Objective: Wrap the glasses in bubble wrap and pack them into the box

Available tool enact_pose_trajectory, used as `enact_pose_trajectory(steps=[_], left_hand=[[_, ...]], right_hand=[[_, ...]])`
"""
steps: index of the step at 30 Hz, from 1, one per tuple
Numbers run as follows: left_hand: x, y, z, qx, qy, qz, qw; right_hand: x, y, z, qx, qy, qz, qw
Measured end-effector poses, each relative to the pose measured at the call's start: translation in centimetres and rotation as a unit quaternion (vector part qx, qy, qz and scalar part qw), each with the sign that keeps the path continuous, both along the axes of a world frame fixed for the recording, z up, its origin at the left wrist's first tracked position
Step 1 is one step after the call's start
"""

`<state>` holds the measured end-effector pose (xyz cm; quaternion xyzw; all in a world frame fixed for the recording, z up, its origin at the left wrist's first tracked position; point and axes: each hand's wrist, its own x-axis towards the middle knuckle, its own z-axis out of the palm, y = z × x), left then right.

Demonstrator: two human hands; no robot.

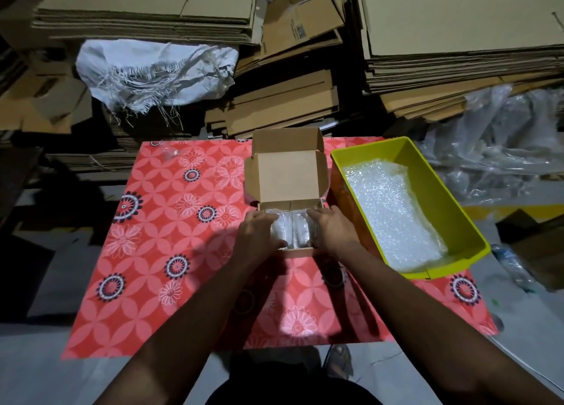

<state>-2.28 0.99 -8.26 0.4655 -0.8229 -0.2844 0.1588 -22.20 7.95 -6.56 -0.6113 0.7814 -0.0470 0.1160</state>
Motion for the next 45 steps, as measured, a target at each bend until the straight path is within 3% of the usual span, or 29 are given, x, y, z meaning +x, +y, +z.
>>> enact_pose_trajectory(steps=[4,9,15,20,24,26,28,30,33,39,45], left_hand=[[0.8,0.2,-1.2,0.028,0.059,0.031,0.997],[1.5,0.3,-1.0,0.001,0.043,0.013,0.999],[1.4,-0.1,0.3,0.041,0.046,-0.012,0.998],[0.1,-1.0,1.4,-0.005,0.006,-0.042,0.999],[-3.5,-0.7,2.8,-0.02,0.018,-0.044,0.999],[-5.6,0.1,3.6,-0.017,0.033,-0.044,0.998],[-7.6,1.2,4.1,-0.004,0.049,-0.046,0.998],[-9.2,2.1,4.1,0.01,0.063,-0.057,0.996],[-10.9,3.2,3.9,0.039,0.082,-0.066,0.994],[-12.0,3.9,3.7,0.078,0.127,-0.068,0.986],[-12.2,3.7,5.3,0.155,0.199,0.009,0.968]], right_hand=[[0.6,0.3,-0.9,-0.02,-0.018,0.009,1.0],[0.8,0.8,-1.6,-0.042,-0.018,0.001,0.999],[0.1,0.7,-0.7,-0.045,-0.006,0.042,0.998],[-2.2,1.2,3.5,-0.232,-0.087,0.012,0.969],[-7.4,2.9,5.7,-0.308,-0.124,-0.137,0.933],[-11.2,3.7,4.5,-0.229,-0.113,-0.198,0.946],[-14.2,4.2,2.6,-0.046,-0.065,-0.21,0.974],[-15.8,4.4,1.0,0.099,-0.025,-0.184,0.978],[-16.5,4.4,-0.6,0.141,-0.009,-0.154,0.978],[-16.5,4.9,-2.3,0.068,0.009,-0.19,0.979],[-15.7,5.0,4.3,-0.181,-0.113,-0.193,0.958]])
